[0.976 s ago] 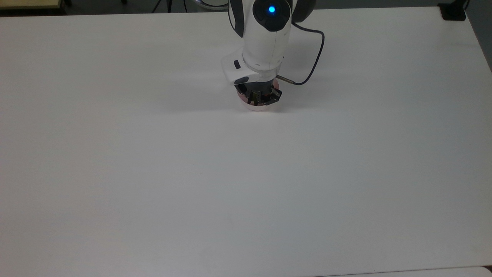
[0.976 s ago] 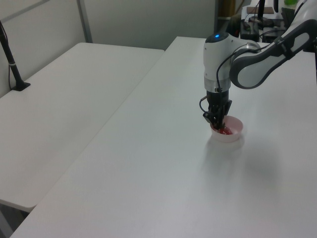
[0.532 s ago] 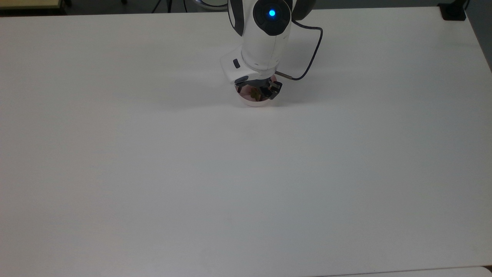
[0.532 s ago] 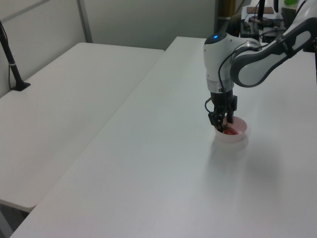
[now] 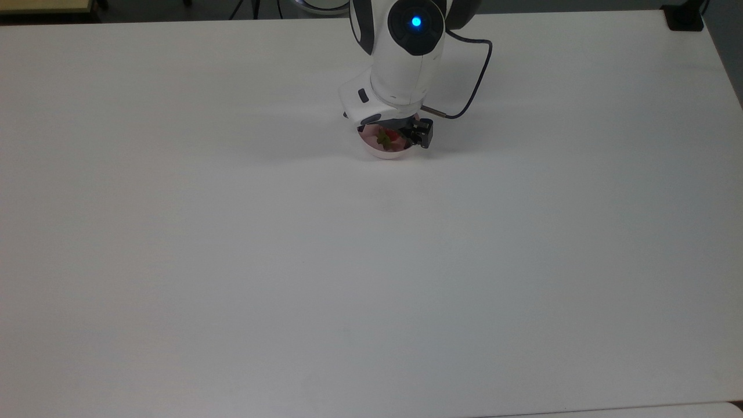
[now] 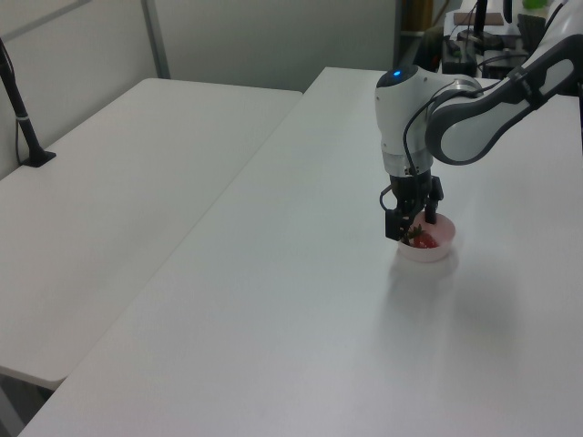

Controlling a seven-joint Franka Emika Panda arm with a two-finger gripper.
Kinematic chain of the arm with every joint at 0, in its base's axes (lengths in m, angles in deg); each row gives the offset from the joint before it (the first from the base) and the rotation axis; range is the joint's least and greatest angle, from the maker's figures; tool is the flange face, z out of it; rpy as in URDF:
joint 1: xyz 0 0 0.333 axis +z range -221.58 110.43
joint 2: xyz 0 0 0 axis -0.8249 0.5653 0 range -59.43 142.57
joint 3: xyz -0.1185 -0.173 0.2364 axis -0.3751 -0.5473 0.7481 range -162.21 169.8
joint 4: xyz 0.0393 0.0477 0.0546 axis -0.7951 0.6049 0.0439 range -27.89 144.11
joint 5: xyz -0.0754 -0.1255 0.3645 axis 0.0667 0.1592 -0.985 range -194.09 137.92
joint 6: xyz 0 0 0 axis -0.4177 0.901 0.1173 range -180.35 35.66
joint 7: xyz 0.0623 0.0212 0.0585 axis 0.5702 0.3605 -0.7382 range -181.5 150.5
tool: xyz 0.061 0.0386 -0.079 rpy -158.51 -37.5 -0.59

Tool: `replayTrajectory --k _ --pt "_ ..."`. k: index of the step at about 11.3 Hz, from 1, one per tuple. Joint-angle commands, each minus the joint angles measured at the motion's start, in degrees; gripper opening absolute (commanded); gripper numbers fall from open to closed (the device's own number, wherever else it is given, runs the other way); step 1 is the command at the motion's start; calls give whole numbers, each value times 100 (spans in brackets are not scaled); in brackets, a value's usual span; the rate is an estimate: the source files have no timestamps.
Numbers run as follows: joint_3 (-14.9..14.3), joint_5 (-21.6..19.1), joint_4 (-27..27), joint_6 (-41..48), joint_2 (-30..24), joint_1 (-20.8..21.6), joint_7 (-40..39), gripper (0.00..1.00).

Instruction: Pick up strawberry from bowl

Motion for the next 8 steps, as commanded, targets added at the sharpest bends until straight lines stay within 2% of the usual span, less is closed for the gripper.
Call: replayTrajectory --k 1,3,5,8 --pt "36 -143 287 73 -133 39 -84 84" --pt "36 -231 288 46 -133 39 30 58" --pt "36 -293 288 20 -133 48 48 40" --pt "36 -354 244 29 -203 -4 31 32"
